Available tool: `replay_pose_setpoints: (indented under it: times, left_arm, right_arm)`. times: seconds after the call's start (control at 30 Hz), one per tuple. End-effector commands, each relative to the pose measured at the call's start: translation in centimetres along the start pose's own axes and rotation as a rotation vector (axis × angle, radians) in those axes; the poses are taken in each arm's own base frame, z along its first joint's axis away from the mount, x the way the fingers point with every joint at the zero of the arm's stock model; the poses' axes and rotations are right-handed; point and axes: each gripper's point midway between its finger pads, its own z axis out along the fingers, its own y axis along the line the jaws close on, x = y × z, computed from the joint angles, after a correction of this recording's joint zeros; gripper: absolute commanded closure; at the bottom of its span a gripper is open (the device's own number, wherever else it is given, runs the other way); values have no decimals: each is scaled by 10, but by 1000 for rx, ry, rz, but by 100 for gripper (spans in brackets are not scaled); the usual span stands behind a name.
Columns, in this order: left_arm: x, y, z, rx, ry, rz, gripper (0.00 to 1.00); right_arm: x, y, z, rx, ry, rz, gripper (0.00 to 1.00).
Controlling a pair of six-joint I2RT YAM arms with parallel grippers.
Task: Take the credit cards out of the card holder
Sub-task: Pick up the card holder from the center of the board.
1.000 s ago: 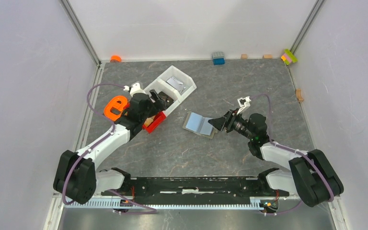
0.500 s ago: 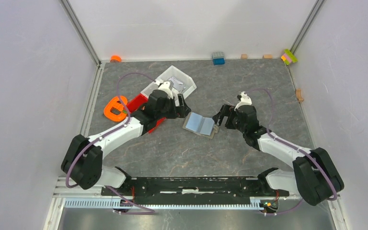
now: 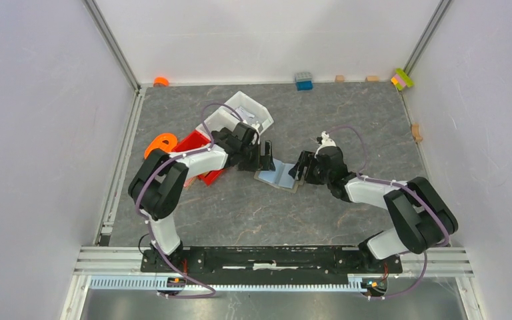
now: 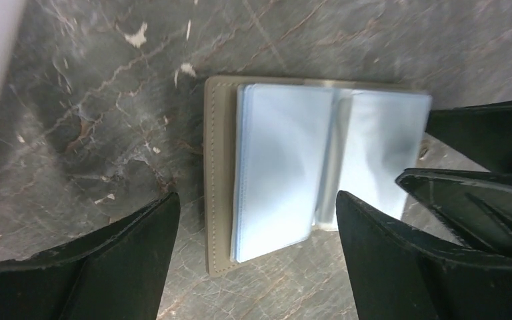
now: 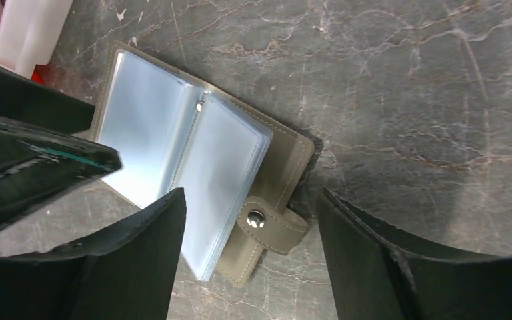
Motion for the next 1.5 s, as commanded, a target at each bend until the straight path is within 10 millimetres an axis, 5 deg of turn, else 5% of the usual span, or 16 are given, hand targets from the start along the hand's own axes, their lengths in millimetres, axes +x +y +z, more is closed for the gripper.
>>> replay_pose_setpoints:
  times: [0.0, 0.3, 0.47, 0.97, 1.47]
  left_arm:
    - [0, -10, 0, 51, 51, 34, 9]
    - [12, -13, 16, 90, 119, 11, 12]
    - [11, -18, 14, 119, 106, 4, 12]
    - [22, -37, 19, 212, 170, -4, 15]
    - [27, -48, 20, 263, 197, -3, 31]
  right_arm:
    - [8, 14, 5, -67, 43, 18, 29]
    - [-5, 21, -4, -94, -6, -22, 85]
    - [-14, 27, -12, -113, -35, -46, 100]
    - [-13, 58, -19, -303, -26, -89, 99]
    - [-3, 70, -16, -392, 20, -100, 75]
